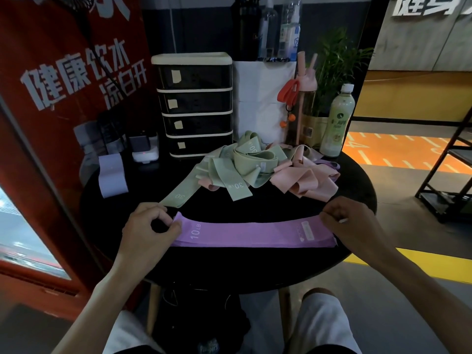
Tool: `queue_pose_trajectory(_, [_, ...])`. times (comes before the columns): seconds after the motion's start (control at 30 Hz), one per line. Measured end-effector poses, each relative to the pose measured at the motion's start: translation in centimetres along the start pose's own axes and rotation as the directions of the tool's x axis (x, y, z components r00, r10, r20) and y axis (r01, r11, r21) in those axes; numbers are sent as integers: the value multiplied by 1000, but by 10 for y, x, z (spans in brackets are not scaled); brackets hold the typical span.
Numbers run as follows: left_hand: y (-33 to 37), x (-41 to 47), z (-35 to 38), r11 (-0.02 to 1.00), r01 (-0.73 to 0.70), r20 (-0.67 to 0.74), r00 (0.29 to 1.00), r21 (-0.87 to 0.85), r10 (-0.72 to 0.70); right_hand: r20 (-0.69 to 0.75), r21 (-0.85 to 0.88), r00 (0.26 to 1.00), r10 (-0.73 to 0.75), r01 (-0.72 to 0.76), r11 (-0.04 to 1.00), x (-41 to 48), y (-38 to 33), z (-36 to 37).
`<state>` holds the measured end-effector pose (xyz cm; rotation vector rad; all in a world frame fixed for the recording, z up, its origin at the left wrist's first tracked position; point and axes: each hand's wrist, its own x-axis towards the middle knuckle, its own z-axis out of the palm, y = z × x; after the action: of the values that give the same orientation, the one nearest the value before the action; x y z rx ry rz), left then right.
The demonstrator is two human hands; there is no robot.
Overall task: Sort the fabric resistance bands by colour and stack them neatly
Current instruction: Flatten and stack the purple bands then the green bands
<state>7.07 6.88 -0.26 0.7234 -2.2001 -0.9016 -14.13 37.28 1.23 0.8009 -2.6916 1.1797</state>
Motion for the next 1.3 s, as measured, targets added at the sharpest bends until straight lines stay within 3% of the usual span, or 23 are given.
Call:
queue_pose_trajectory(0.2, [4,-4,-5,1000,-28,10,1000,-4,28,34,-27,999,-33,34,999,-1,3,2])
queue_pose_trajectory(0.33, [13,-3,-1,980,-137,2,990,145,138,35,-53,997,-67,69,996,-2,2,1])
queue_pose_trajectory(0.47, [43,-5,17,880,-454,143,889,139,436,25,-166,954,-299,299,940,-4,-5,3])
queue_pose_trajectory(0.63, [58,-12,59,811,-580,383,769,80,512,188,-194,899,-396,429,882,-10,-9,13])
queue_pose_trajectory(0.93, [60,-11,66,787,-598,482,739,149,471,182,-275,907,-379,417,866,-11,-4,21])
queue_pose_trajectory(1.03, [76,-7,69,768,-612,500,733,188,462,217,-225,908,-359,405,886,-8,-5,20])
queue_pose_trajectory(1.13, [97,4,87,766,-620,461,737,170,494,62,-23,946,-317,319,948,5,-6,13])
queue_pose_trajectory(1.3, [122,30,138,776,-604,552,716,181,428,-220,161,975,-13,49,986,65,32,-2])
